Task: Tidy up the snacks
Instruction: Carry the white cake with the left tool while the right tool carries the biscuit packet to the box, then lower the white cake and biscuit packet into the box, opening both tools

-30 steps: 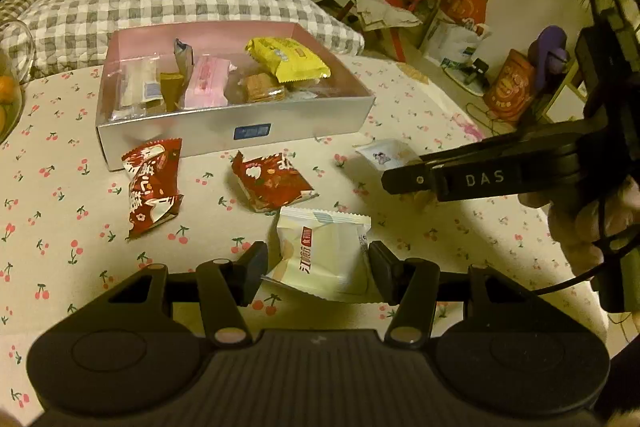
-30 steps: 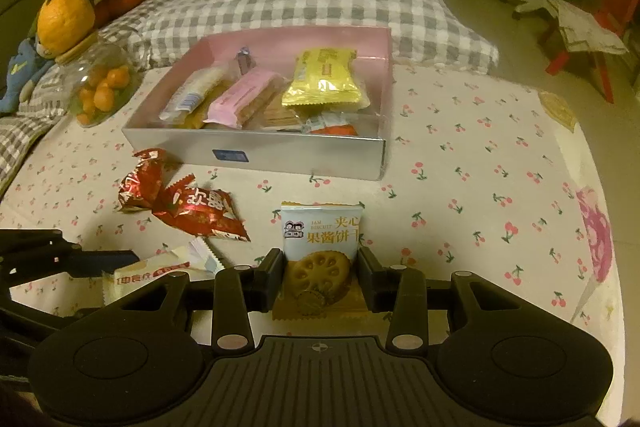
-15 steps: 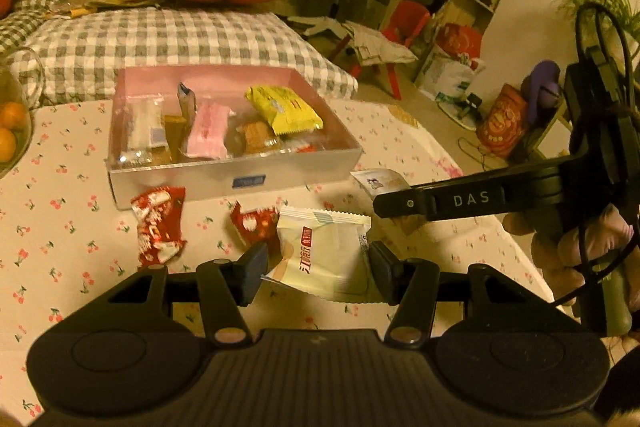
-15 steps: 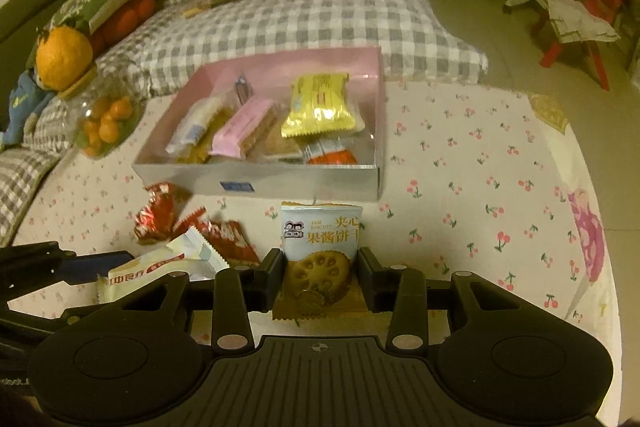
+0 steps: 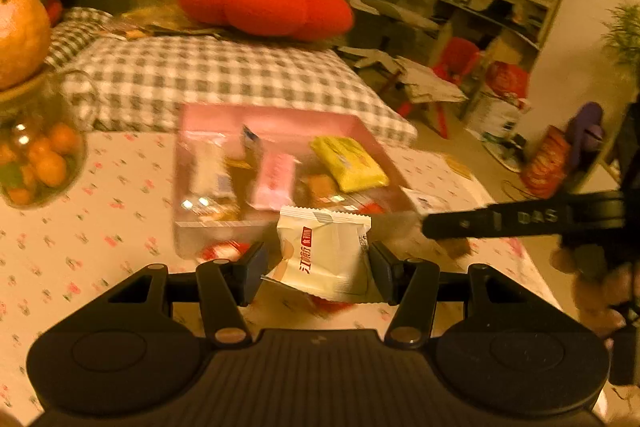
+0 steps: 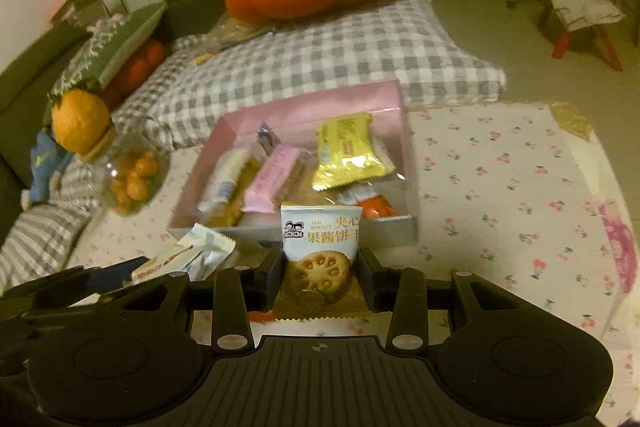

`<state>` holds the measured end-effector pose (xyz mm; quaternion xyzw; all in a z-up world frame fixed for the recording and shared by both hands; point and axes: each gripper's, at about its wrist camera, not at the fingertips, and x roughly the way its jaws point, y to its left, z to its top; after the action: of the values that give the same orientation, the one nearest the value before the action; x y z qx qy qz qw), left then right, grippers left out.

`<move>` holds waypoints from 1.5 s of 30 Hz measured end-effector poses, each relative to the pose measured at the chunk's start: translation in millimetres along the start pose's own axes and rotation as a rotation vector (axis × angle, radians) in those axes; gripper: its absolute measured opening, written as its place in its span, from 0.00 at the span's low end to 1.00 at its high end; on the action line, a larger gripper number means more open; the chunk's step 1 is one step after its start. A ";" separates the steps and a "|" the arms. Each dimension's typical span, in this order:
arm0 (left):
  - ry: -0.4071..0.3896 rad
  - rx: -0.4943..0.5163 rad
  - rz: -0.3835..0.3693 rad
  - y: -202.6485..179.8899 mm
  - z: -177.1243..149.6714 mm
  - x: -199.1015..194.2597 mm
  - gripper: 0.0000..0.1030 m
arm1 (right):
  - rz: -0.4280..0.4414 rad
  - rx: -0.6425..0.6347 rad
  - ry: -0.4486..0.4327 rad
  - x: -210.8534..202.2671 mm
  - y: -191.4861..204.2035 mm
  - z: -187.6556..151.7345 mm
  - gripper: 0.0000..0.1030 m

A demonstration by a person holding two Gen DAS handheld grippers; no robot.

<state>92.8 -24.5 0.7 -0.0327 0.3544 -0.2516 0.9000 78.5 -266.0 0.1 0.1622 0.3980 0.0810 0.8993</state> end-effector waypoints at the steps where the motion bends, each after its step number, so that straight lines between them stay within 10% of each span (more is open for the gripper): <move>1: -0.004 -0.004 0.014 2.1 2.9 1.6 0.50 | 0.009 0.003 -0.003 1.2 1.4 1.6 0.38; 23: -0.002 0.117 0.181 13.4 27.7 56.0 0.50 | -0.029 0.018 0.002 77.0 28.7 47.3 0.39; 25: 0.017 0.126 0.198 15.5 28.4 61.9 0.29 | -0.033 0.008 0.011 84.1 32.1 48.7 0.39; 45: 0.050 0.042 0.203 41.0 23.3 66.7 0.44 | -0.052 0.023 0.001 106.4 40.5 57.4 0.53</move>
<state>167.1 -23.4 -33.0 0.0288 0.3727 -0.1672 0.9123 191.7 -212.0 -22.6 0.1622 0.4035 0.0531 0.8989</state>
